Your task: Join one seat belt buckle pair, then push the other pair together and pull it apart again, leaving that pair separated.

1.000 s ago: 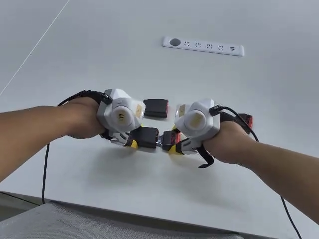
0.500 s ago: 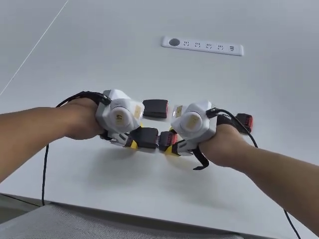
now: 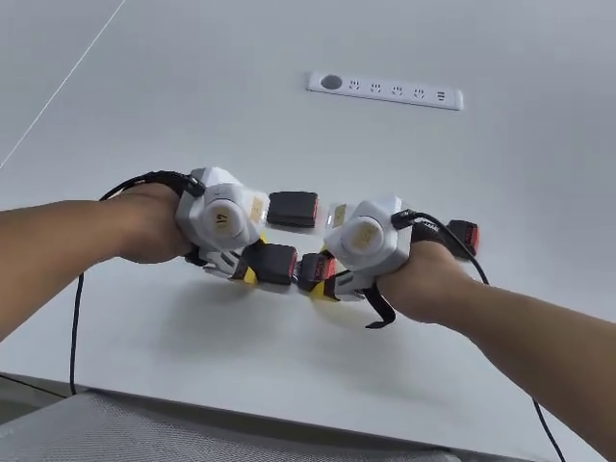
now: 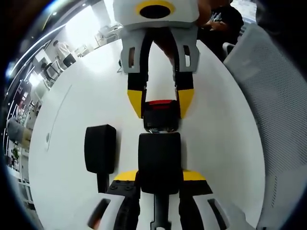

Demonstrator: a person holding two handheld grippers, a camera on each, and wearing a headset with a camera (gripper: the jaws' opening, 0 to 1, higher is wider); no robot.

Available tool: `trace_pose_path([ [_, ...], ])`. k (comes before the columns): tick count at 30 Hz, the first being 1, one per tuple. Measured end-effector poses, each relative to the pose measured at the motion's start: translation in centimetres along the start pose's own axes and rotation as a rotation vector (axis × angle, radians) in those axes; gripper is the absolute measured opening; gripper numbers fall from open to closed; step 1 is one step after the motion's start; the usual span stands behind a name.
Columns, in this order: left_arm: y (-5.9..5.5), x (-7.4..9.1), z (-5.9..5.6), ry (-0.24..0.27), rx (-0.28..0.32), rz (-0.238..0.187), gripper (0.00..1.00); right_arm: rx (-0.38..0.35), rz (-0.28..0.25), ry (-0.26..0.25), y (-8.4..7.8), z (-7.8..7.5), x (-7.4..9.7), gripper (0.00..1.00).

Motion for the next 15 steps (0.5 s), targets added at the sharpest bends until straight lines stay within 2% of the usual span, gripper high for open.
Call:
trace_pose_path([
  [2,-0.02,0.04,0.11,0.002,0.016,0.002,0.31,0.013,0.004,-0.007,-0.08,-0.08,0.00,0.31],
  [4,0.00,0.04,0.07,0.004,0.011,0.003,0.30,-0.031,-0.024,0.002,-0.20,-0.17,0.02,0.31],
  [15,-0.02,0.05,-0.03,0.014,0.012,0.010,0.30,-0.022,-0.036,0.009,-0.42,-0.26,-0.02,0.32],
])
Point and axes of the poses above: the centre of the closed fingertips' face, and the gripper's own axes: x roughly backward along the fingers, z roughly to its left, y roughly out of its top, the point moved 4 cm from there along x, roughly backward along the fingers, and after that the axes turned 15 degrees about y, right-handed, at the moved point
